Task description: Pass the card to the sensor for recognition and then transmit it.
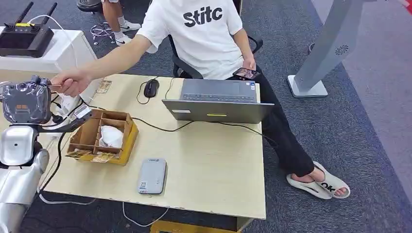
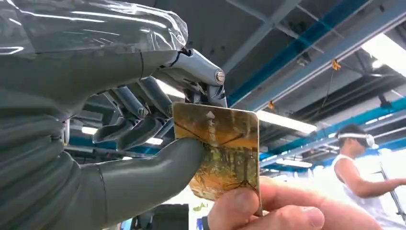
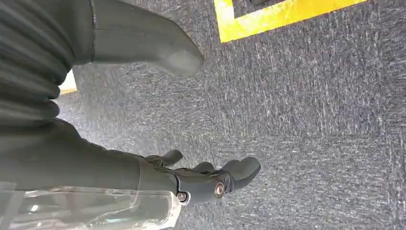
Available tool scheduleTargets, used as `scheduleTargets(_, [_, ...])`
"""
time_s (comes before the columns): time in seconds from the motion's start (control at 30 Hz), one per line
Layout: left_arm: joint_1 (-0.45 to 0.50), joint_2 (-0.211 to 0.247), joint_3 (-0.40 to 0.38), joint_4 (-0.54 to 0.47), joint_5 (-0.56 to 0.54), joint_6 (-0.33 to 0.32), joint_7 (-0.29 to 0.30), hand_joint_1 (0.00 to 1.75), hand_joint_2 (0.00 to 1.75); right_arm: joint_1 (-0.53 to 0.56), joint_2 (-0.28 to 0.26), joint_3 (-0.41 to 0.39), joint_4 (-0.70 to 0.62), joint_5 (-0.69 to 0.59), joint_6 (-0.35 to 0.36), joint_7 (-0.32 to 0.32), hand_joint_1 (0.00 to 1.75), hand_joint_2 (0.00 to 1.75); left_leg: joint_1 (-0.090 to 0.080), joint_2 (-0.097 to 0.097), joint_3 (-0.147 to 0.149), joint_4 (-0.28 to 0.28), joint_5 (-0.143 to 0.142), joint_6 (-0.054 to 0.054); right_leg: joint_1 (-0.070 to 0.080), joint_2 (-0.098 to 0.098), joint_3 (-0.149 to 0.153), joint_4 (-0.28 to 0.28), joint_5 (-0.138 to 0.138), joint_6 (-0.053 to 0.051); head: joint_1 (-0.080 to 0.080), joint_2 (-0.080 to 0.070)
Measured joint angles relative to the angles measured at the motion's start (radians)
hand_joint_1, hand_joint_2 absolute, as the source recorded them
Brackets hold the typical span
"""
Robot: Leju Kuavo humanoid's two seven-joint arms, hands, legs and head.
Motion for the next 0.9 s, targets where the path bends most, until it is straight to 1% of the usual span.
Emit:
scheduleTargets(0.03, [-0.002, -0.006, 0.0, 0.01, -0.003, 0.005, 0.003, 0.0, 0.0, 0.0, -0.001, 0.0, 0.0, 0.0, -0.003, 0.0, 0.0, 1.75, 0.0, 0.0, 0.0, 0.0, 0.0, 0.0, 0.0, 0.0, 0.0, 0.0, 0.0, 0.0, 0.0, 0.0])
scheduleTargets(0.13, [-0.011, -0.022, -0.001, 0.028, -0.003, 0.014, 0.018, 0.0, 0.0, 0.0, -0.001, 0.0, 0.001, 0.0, -0.006, 0.007, 0.0, 1.75, 0.0, 0.0, -0.001, 0.0, 0.0, 0.0, 0.0, -0.001, -0.001, 0.0, 0.0, 0.0, 0.0, 0.0])
scheduleTargets(0.2, [-0.013, -0.033, -0.001, 0.034, 0.016, 0.019, 0.017, 0.0, 0.0, -0.001, -0.001, 0.0, 0.002, 0.0, -0.006, 0.008, 0.0, 1.75, 0.0, 0.0, -0.001, 0.0, 0.0, 0.0, 0.0, -0.001, -0.001, 0.0, 0.0, 0.0, 0.0, 0.0])
scheduleTargets(0.33, [-0.012, -0.067, -0.001, 0.032, 0.105, 0.042, -0.036, 0.0, 0.0, 0.0, -0.001, 0.0, 0.002, 0.002, -0.006, 0.012, 0.0, 1.75, 0.0, -0.001, -0.001, 0.0, 0.0, 0.0, 0.0, -0.001, -0.001, 0.0, 0.0, 0.0, 0.0, 0.0])
scheduleTargets(0.4, [0.004, -0.09, -0.001, -0.005, 0.179, 0.042, -0.079, 0.0, 0.0, 0.0, -0.001, 0.0, 0.002, 0.002, -0.006, 0.014, 0.0, 1.75, 0.0, -0.001, -0.001, 0.0, 0.0, 0.0, 0.0, -0.001, -0.001, 0.0, 0.0, 0.0, 0.0, 0.0])
scheduleTargets(0.43, [0.015, -0.1, -0.001, -0.033, 0.201, 0.037, -0.087, 0.0, 0.0, 0.0, -0.001, 0.0, 0.002, 0.002, -0.006, 0.014, 0.0, 1.75, 0.0, -0.001, -0.001, 0.0, 0.0, 0.0, 0.0, -0.001, 0.0, 0.0, 0.0, 0.0, 0.0, 0.0])
scheduleTargets(0.53, [0.031, -0.122, -0.001, -0.084, 0.213, 0.03, -0.087, 0.0, 0.0, 0.0, -0.001, 0.0, 0.002, 0.002, -0.006, 0.015, 0.0, 1.75, 0.0, -0.001, -0.001, 0.0, 0.0, 0.0, 0.0, -0.001, 0.0, 0.0, 0.0, 0.0, 0.0, 0.0])
scheduleTargets(0.6, [0.037, -0.128, -0.001, -0.108, 0.214, 0.029, -0.087, 0.0, 0.0, 0.0, -0.001, 0.0, 0.002, 0.001, -0.006, 0.015, 0.0, 1.75, 0.0, -0.001, -0.001, 0.0, 0.0, 0.0, 0.0, -0.001, 0.0, 0.0, 0.0, 0.0, 0.0, 0.0])
scheduleTargets(0.8, [0.048, -0.14, -0.001, -0.14, 0.216, 0.028, -0.088, 0.0, 0.0, 0.0, -0.001, 0.0, 0.002, 0.001, -0.006, 0.015, 0.0, 1.75, 0.0, -0.001, -0.001, 0.0, 0.0, 0.0, 0.0, -0.002, 0.0, 0.0, 0.0, 0.0, 0.0, 0.0])
scheduleTargets(0.83, [0.049, -0.141, -0.001, -0.144, 0.226, 0.027, -0.096, 0.0, 1.75, 0.0, -0.001, 0.0, 0.002, 0.001, -0.006, 0.015, 0.0, 1.75, 0.0, -0.001, -0.001, 0.0, 0.0, 0.0, 0.0, -0.001, 0.0, 0.0, 0.0, 0.0, 0.0, 0.0])
scheduleTargets(0.87, [0.054, -0.145, -0.001, -0.153, 0.259, 0.013, -0.118, 0.0, 1.75, 0.0, -0.001, 0.0, 0.002, -0.002, -0.006, 0.016, 0.0, 1.75, 0.0, -0.001, -0.001, 0.0, 0.0, 0.0, 0.0, -0.001, 0.0, 0.0, 0.0, 0.0, 0.0, 0.0])
scheduleTargets(0.9, [0.066, -0.15, -0.001, -0.175, 0.304, -0.02, -0.143, 0.0, 1.75, 0.0, -0.001, 0.0, 0.002, -0.006, -0.005, 0.018, 0.0, 1.75, 0.0, -0.001, -0.001, 0.0, 0.0, 0.0, 0.0, -0.001, 0.0, 0.0, 0.0, 0.0, 0.0, 0.0])
